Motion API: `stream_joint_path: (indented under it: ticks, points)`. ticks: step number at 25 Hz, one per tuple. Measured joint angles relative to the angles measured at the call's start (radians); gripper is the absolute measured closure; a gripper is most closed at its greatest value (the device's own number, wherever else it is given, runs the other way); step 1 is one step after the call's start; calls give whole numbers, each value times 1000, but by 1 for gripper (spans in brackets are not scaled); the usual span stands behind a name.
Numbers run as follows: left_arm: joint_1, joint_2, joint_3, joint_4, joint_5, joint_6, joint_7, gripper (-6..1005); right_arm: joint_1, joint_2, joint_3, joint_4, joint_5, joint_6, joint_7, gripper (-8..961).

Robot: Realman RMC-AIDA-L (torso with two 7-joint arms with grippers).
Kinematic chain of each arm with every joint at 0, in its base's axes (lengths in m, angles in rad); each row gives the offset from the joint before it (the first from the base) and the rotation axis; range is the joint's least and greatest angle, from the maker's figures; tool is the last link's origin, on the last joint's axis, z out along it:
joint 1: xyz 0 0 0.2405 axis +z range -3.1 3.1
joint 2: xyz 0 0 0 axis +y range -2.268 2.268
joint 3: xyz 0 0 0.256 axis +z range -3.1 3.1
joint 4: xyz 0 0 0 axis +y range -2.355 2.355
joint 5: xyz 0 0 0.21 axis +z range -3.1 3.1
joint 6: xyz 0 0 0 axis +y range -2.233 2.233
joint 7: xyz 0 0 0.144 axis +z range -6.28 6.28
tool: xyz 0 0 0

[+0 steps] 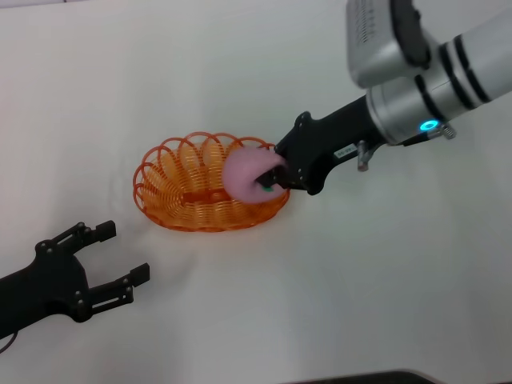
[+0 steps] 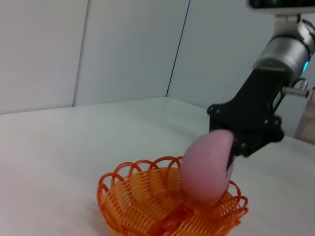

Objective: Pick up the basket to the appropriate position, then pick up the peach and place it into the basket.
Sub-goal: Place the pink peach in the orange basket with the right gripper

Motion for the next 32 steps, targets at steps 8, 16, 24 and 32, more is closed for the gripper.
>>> stream_joint_path:
  ticks: [8,16,24,32]
  points:
    - [0,0,0,0,0,0,-1,112,6,0,-29,14,-1,27,3,892]
    - [0,0,0,0,0,0,-2,112,2,0,-25,15,11,29,-13,872]
    - [0,0,0,0,0,0,-2,112,0,0,-23,16,15,27,-16,676]
    - [0,0,0,0,0,1,-2,112,-46,-7,42,-5,95,-33,-89,296]
